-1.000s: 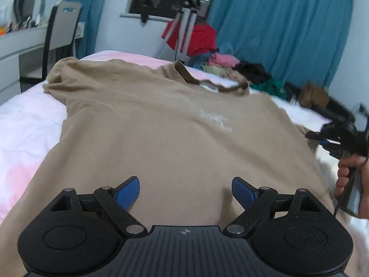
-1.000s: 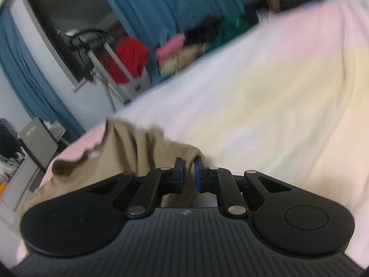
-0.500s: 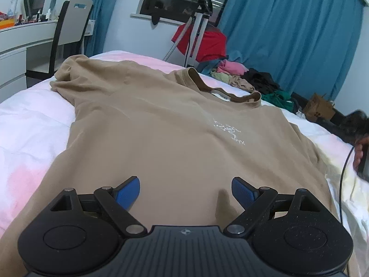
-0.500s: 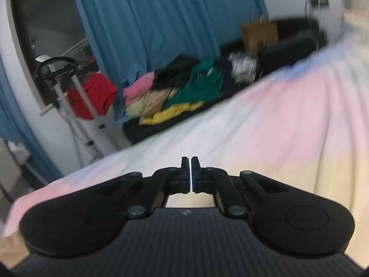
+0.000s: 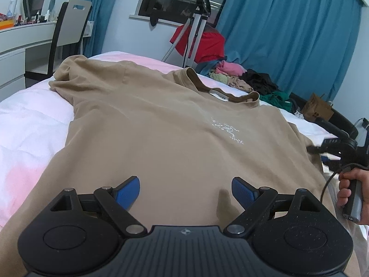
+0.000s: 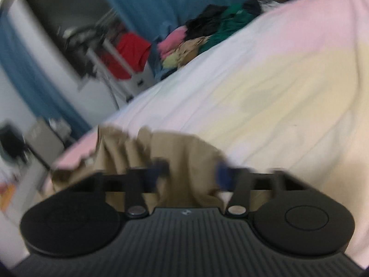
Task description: Fold clothes
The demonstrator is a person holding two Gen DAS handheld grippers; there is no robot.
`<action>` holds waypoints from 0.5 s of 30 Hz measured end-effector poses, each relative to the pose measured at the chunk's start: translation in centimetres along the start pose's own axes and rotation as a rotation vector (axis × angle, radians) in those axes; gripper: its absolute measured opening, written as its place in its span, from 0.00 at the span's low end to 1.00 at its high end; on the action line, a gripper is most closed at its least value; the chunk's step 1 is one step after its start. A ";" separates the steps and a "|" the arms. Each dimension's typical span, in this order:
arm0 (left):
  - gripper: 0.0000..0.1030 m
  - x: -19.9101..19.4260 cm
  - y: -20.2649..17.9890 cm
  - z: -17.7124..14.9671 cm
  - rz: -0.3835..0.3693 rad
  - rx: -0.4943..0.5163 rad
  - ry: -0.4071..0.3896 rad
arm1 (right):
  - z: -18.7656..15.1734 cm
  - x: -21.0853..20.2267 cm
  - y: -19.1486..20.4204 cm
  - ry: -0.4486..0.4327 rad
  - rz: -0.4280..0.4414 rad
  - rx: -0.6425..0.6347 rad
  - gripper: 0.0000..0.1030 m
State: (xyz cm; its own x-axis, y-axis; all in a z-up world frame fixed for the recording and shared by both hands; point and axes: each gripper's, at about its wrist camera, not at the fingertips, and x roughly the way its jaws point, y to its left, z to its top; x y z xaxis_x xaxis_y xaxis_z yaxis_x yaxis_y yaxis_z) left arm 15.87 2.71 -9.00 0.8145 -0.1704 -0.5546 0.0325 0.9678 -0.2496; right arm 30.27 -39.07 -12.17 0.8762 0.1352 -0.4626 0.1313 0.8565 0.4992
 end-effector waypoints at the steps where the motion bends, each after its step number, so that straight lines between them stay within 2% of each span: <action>1: 0.86 0.0 0.0 0.0 0.000 -0.001 -0.001 | -0.1 -0.5 1.2 -0.015 0.006 -0.056 0.13; 4: 0.86 -0.2 0.2 0.1 0.002 -0.016 -0.009 | -0.7 -2.0 5.5 -0.063 0.039 -0.245 0.12; 6: 0.86 -0.4 0.4 0.2 0.005 -0.021 -0.020 | -1.7 -3.3 9.5 -0.104 0.090 -0.405 0.12; 8: 0.86 -0.5 0.5 0.3 0.009 -0.027 -0.026 | -3.8 -4.5 13.2 -0.100 0.179 -0.555 0.12; 9: 0.86 -0.5 0.5 0.3 0.009 -0.030 -0.027 | -5.2 -4.6 14.9 -0.069 0.221 -0.618 0.12; 12: 0.86 -0.7 0.6 0.2 0.013 -0.032 -0.029 | -8.4 -3.5 17.3 0.099 0.308 -0.702 0.12; 14: 0.86 -0.9 0.6 0.2 0.015 -0.032 -0.030 | -10.5 -2.6 18.8 0.216 0.364 -0.752 0.24; 15: 0.86 -1.0 0.6 0.2 0.013 -0.033 -0.030 | -10.7 -2.7 18.9 0.228 0.382 -0.762 0.28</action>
State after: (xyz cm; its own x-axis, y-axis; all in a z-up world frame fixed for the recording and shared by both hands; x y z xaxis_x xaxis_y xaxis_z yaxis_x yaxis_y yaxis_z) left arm 15.17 3.51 -8.44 0.8318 -0.1519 -0.5339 0.0034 0.9632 -0.2687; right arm 25.42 -17.93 -9.34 0.6724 0.5064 -0.5398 -0.5678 0.8208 0.0627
